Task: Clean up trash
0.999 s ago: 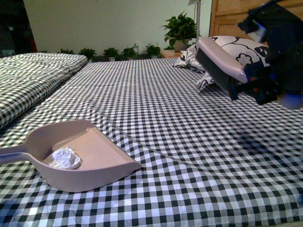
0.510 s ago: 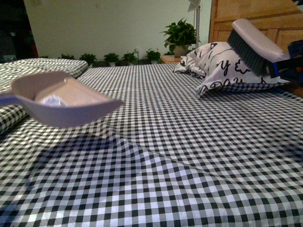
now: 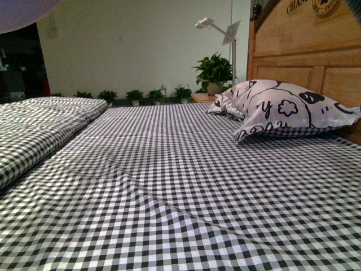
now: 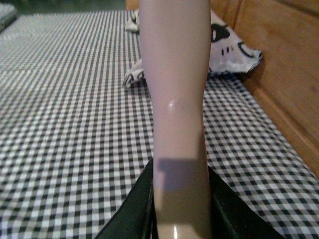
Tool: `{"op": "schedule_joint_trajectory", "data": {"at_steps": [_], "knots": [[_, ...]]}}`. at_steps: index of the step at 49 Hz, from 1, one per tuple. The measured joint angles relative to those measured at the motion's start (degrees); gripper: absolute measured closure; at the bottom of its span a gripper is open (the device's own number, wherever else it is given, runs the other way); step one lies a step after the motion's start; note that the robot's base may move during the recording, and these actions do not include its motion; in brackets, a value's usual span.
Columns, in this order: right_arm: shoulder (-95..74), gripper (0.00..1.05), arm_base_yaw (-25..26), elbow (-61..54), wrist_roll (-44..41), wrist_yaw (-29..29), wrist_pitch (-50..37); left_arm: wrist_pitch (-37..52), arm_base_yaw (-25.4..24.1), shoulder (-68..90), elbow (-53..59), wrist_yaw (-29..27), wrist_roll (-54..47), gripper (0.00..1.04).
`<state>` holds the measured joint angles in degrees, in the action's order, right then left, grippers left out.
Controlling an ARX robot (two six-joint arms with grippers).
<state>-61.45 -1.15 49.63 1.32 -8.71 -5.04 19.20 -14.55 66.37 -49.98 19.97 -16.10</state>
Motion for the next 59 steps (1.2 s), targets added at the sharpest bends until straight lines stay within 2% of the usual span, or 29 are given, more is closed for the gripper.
{"op": "schedule_joint_trajectory", "data": {"at_steps": [11, 20, 35, 44, 59], "knots": [[11.6, 0.84, 1.9, -4.2, 2.2, 1.2, -1.9, -6.3, -0.6, -11.1, 3.2, 0.4, 2.1, 0.76], [18.3, 0.84, 3.3, -7.0, 2.4, 3.5, -0.8, -10.1, -3.3, -18.1, 4.7, 1.1, 2.9, 0.76], [26.4, 0.84, 6.0, -9.3, 2.5, 6.4, 0.8, -17.4, -8.3, -29.5, 9.7, 6.3, 4.7, 0.76], [27.8, 0.84, 6.6, -9.5, 2.6, 7.0, 1.3, -18.4, -10.6, -30.9, 10.9, 8.7, 5.6, 0.76], [27.5, 0.84, 5.2, -9.5, 2.6, 6.4, 2.4, -18.4, -11.0, -30.9, 10.9, 9.9, 7.2, 0.76]]}}
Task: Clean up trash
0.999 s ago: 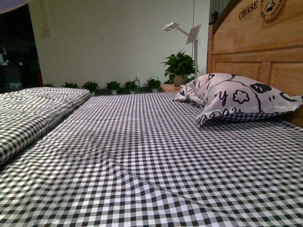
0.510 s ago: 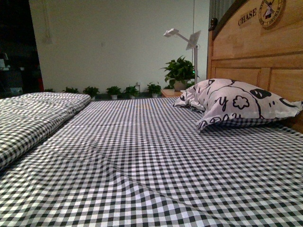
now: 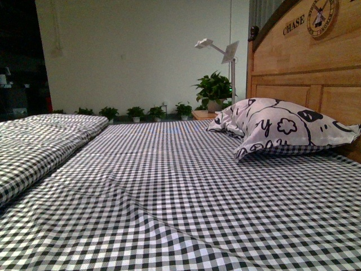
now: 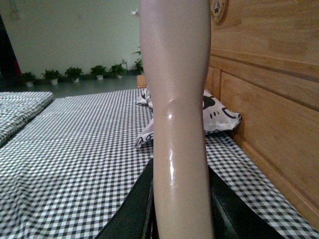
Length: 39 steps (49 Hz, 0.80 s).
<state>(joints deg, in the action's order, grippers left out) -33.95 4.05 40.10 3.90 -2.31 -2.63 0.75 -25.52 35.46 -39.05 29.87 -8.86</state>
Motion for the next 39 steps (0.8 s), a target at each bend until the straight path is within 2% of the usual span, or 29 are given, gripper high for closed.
{"op": "schedule_joint_trajectory", "data": {"at_steps": [27, 31, 34, 39], "knots": [[0.0, 0.84, 0.0, 0.0, 0.0, 0.0, 0.0, -0.2, 0.0, 0.0, 0.0, -0.3, 0.5, 0.76], [0.0, 0.84, 0.0, 0.0, 0.0, 0.0, 0.0, -3.8, 1.7, -1.1, 0.3, -4.4, 3.0, 0.76], [0.0, 0.84, 0.0, 0.0, 0.0, 0.0, 0.0, -3.6, 4.5, -4.0, 4.7, -10.3, 6.1, 0.76], [0.0, 0.84, 0.0, 0.0, 0.0, 0.0, 0.0, -2.1, 7.5, -7.0, 9.6, -13.0, 7.4, 0.76]]}}
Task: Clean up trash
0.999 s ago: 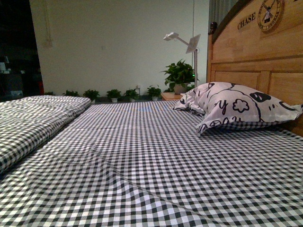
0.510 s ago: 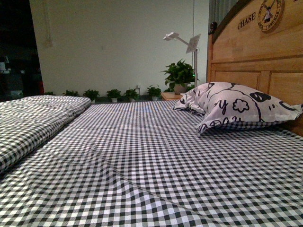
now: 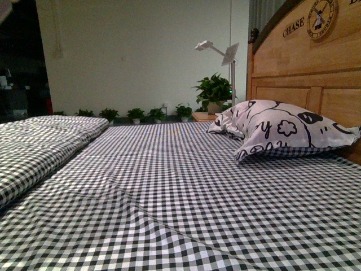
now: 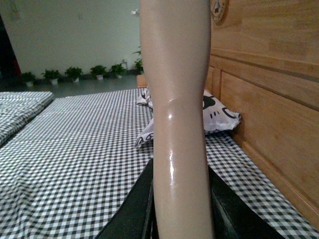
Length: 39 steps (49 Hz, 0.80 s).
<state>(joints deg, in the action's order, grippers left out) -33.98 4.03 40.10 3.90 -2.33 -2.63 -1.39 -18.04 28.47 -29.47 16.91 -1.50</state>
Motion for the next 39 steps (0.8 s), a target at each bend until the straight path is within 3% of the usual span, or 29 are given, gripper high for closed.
{"op": "schedule_joint_trajectory", "data": {"at_steps": [39], "knots": [[0.0, 0.84, -0.1, 0.0, 0.0, 0.0, 0.0, 0.3, 1.5, -1.4, 2.6, -0.5, 1.0, 0.76]]}}
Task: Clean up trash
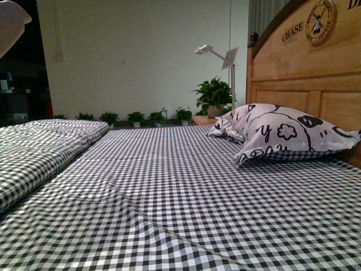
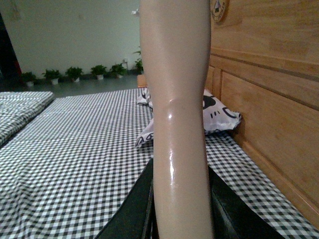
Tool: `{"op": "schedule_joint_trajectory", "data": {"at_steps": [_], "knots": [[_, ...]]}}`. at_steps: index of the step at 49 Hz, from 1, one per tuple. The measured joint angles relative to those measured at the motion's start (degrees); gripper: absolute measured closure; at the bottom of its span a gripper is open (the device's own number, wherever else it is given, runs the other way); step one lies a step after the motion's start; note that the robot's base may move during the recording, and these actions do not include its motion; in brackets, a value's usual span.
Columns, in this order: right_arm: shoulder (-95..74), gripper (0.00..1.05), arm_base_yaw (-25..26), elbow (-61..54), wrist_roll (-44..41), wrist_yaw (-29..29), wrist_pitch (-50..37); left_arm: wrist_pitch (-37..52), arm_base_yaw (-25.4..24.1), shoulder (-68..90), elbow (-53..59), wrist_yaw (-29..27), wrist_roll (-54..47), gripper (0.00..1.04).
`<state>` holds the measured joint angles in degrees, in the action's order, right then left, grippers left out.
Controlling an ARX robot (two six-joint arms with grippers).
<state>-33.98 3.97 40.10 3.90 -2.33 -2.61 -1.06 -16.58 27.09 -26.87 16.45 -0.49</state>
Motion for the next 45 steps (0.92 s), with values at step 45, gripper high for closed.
{"op": "schedule_joint_trajectory", "data": {"at_steps": [45], "knots": [[0.0, 0.84, 0.0, 0.0, 0.0, 0.0, 0.0, 0.0, 0.0, 0.0, 0.0, 0.0, 0.0, 0.76]]}}
